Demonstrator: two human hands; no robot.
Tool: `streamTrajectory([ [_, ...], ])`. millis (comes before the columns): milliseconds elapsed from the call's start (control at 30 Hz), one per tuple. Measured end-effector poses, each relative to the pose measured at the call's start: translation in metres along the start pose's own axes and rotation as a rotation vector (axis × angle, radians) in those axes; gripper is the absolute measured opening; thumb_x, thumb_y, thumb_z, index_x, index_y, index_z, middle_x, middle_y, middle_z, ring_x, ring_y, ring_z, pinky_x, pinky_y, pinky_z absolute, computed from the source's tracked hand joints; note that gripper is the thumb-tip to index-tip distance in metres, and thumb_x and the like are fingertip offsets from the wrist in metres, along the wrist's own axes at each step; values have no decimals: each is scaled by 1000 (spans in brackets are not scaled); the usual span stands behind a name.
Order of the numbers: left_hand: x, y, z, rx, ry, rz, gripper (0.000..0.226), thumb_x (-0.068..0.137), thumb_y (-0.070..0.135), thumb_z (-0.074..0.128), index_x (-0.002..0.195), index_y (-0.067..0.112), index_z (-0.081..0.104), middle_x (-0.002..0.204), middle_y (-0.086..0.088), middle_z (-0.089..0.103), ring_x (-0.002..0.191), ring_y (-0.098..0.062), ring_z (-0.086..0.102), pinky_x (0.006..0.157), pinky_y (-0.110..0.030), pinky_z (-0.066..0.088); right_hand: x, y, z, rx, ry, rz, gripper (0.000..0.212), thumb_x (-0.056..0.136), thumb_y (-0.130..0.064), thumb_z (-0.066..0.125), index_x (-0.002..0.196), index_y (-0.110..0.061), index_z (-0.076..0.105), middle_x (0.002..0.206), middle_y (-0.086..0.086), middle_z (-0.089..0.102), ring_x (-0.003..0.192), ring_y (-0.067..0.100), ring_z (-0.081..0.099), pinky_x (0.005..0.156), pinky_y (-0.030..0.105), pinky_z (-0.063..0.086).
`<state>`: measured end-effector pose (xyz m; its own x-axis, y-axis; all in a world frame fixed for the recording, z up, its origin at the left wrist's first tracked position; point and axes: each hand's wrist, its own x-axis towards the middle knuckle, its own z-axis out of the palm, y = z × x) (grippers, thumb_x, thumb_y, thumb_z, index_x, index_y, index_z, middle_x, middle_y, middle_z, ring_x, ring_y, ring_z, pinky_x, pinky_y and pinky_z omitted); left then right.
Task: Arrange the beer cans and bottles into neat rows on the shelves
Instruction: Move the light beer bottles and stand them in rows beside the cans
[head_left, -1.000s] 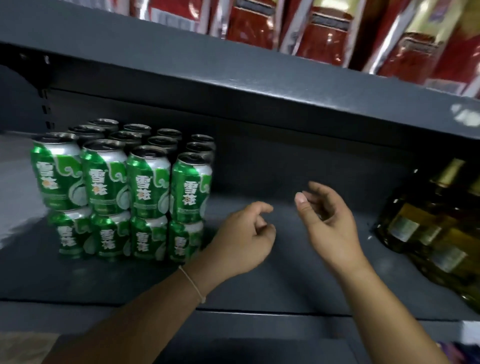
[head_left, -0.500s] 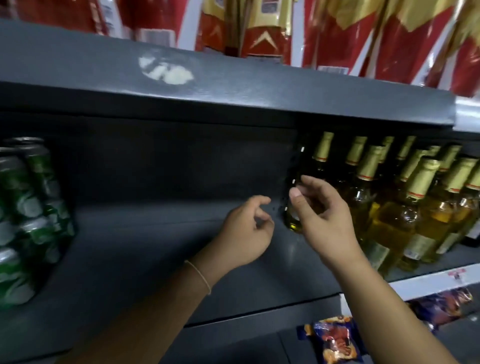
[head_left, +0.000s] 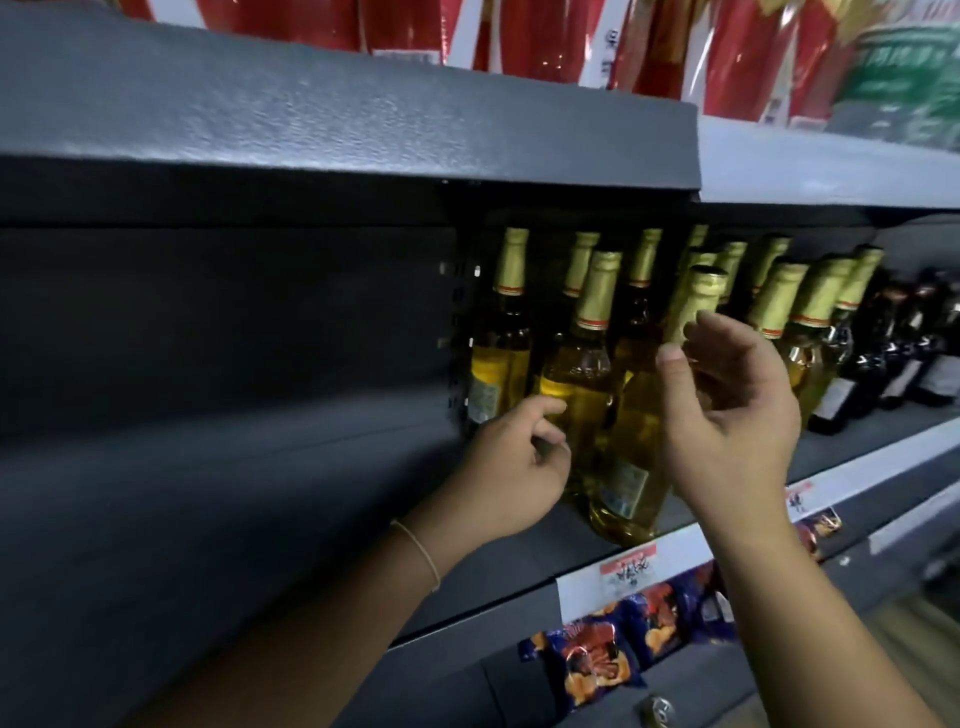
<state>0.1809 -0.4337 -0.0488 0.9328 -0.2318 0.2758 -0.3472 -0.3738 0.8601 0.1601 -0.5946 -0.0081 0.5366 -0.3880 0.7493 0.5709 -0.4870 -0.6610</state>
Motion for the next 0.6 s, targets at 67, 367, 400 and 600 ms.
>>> streamTrajectory([
  [67, 6, 2, 10, 6, -22, 25, 41, 93, 18, 56, 133, 24, 49, 105, 13, 59, 74, -14, 64, 69, -29, 55, 3, 10, -4, -46, 34, 6, 40, 89, -34, 64, 123, -14, 59, 114, 6, 64, 105, 17, 63, 91, 34, 53],
  [367, 16, -3, 33, 88, -52, 47, 44, 92, 24, 59, 134, 27, 49, 123, 7, 58, 81, -12, 62, 81, -34, 56, 15, 37, -8, -150, -178, 199, 49, 86, -39, 71, 130, -23, 56, 116, -6, 67, 108, 7, 62, 93, 44, 54],
  [400, 16, -6, 32, 95, -53, 38, 44, 92, 25, 59, 135, 27, 49, 123, 8, 58, 81, -12, 62, 82, -34, 56, 16, 37, -7, -153, -192, 194, 43, 86, -40, 71, 125, -25, 60, 112, -10, 68, 105, 5, 63, 92, 43, 55],
  [600, 7, -12, 27, 125, -55, 2, 45, 93, 27, 59, 136, 28, 48, 124, 10, 56, 75, -5, 56, 79, -28, 53, 18, 34, 0, -200, -215, 205, 33, 88, -38, 69, 118, -27, 64, 96, -10, 71, 77, 17, 70, 74, 46, 60],
])
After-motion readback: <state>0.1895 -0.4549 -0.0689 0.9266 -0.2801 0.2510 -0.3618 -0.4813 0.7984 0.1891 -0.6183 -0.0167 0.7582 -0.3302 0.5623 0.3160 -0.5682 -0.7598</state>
